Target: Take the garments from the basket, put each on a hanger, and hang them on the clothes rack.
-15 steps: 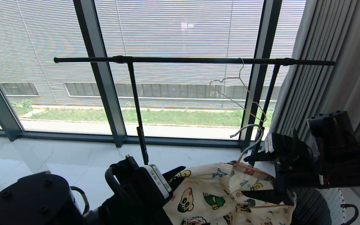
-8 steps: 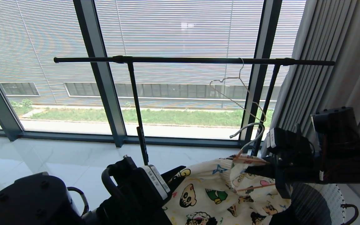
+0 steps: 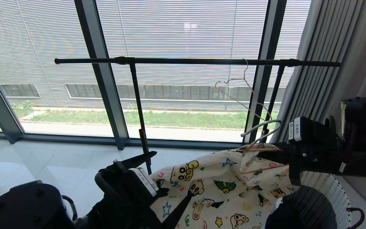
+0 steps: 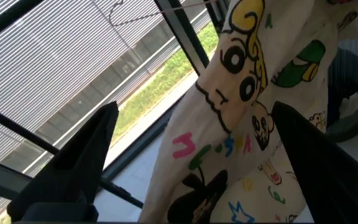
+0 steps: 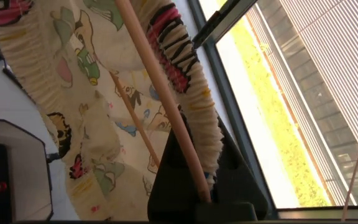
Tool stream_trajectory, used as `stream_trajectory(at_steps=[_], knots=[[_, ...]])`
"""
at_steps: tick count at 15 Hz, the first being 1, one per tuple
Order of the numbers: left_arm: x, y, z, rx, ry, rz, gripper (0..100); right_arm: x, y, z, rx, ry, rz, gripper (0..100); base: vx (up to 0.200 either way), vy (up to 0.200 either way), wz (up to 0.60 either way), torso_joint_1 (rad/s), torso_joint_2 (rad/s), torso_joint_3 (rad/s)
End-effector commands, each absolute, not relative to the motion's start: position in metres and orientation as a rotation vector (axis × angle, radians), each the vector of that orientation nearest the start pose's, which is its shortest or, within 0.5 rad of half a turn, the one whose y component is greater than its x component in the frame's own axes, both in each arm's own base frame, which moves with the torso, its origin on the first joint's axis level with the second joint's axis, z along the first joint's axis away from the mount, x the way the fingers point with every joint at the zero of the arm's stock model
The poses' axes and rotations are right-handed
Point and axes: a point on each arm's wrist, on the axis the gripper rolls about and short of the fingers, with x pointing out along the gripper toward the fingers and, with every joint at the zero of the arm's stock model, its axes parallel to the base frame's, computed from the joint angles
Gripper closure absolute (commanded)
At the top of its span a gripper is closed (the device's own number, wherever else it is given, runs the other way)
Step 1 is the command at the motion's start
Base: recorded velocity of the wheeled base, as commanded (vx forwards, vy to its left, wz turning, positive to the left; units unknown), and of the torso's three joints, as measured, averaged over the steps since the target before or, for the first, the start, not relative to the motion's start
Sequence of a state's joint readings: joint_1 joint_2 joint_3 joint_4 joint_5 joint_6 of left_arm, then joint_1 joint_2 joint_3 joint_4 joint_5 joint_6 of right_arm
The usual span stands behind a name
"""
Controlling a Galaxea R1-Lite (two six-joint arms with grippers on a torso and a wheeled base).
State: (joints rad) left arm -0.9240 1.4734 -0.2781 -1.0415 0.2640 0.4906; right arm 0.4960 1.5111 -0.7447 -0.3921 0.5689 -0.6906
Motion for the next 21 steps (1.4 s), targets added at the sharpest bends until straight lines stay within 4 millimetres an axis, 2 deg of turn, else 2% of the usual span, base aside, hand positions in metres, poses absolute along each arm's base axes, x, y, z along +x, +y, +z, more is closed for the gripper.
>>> stream_trajectory(at_steps=[1,4,7,11,12,14,17,18,21], knots=[[0.113,-0.125,0.136,0.576,0.005,-0.630,0,0.219,0.122,0.200,-0.601,0.005,1.104,100,0.000,0.000,0.00,0.000,0.00,0.000],[0.104,-0.081,0.121,0.565,0.082,-0.482,0,0.219,0.121,0.203,-0.603,-0.018,1.101,100,0.000,0.000,0.00,0.000,0.00,0.000],[0.107,-0.079,0.119,0.478,0.119,-0.482,0,0.218,0.124,0.206,-0.605,-0.032,1.109,100,0.000,0.000,0.00,0.000,0.00,0.000],[0.112,-0.087,0.108,0.465,0.192,-0.623,0,0.212,0.128,0.212,-0.610,-0.060,1.121,100,0.000,0.000,0.00,0.000,0.00,0.000],[0.112,-0.088,0.107,0.461,0.189,-0.658,100,0.212,0.128,0.212,-0.610,-0.063,1.119,100,0.000,0.000,0.00,0.000,0.00,0.000],[0.114,-0.087,0.105,0.465,0.212,-0.647,100,0.212,0.127,0.213,-0.615,-0.061,1.104,100,0.000,0.000,0.00,0.000,0.00,0.000],[0.131,-0.072,0.096,0.466,0.298,-0.517,100,0.211,0.126,0.215,-0.612,-0.062,1.093,100,0.000,0.000,0.00,0.000,0.00,0.000],[0.141,-0.062,0.089,0.469,0.361,-0.433,100,0.212,0.122,0.216,-0.609,-0.059,1.070,100,0.000,0.000,0.00,0.000,0.00,0.000],[0.148,-0.057,0.079,0.523,0.434,-0.343,100,0.217,0.117,0.226,-0.558,-0.055,1.023,100,0.000,0.000,0.00,0.000,0.00,0.000]])
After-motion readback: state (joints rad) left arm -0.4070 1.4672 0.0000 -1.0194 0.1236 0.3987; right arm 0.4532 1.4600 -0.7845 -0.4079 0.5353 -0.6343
